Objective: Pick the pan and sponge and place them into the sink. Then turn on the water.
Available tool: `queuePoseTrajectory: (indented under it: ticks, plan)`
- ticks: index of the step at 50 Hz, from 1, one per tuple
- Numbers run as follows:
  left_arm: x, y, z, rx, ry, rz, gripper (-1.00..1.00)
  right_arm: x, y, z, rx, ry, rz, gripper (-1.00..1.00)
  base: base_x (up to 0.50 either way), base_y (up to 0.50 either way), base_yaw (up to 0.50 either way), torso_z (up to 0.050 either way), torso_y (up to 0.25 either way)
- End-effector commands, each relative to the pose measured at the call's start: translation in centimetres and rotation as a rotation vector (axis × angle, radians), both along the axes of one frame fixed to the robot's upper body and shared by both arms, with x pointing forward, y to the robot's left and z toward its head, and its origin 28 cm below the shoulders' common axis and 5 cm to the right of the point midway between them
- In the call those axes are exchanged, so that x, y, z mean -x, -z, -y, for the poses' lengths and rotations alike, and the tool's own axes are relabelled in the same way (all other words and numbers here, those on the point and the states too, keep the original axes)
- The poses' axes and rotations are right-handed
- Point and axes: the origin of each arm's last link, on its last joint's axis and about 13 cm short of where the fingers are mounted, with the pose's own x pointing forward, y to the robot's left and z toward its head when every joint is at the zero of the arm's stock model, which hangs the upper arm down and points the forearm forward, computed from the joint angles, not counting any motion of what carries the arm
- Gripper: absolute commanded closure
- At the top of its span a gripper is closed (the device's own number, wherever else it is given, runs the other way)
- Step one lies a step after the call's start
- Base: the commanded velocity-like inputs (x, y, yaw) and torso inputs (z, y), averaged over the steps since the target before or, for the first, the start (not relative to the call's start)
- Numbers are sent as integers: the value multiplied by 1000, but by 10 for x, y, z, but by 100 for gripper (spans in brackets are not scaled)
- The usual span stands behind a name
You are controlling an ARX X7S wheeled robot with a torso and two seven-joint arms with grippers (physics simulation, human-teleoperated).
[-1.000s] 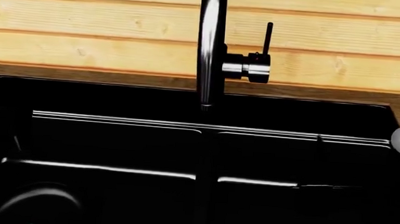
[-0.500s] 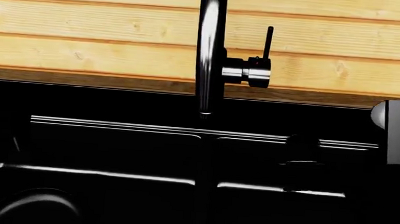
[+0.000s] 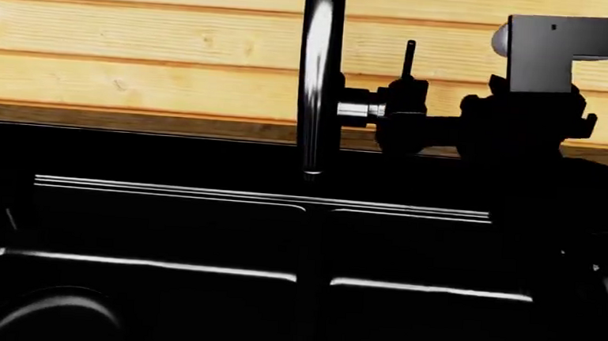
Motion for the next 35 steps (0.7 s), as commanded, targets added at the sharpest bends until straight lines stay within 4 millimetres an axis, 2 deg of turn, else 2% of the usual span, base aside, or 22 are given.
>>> queuePoseTrajectory:
  ticks: [1, 6, 14, 20, 35]
  plan:
    - [1, -1, -2, -1, -7, 4, -100, -26, 2, -8, 22, -33, -24, -100, 0, 0, 0, 0, 0]
    - [1, -2, -2, -39, -9, 0, -100, -35, 2, -8, 30, -24, -23, -100, 0, 0, 0, 0, 0]
    - [1, -3, -2, -4, -12, 2, -100, -42, 0, -5, 40, -8, -16, -100, 0, 0, 0, 0, 0]
    - [2, -2, -3, -16, -8, -3, -100, -49, -10, -8, 27, -20, -1, -100, 0, 0, 0, 0, 0]
    - [2, -1, -3, -11, 1, 12, -100, -52, -19, -8, 45, -10, 8, -100, 0, 0, 0, 0, 0]
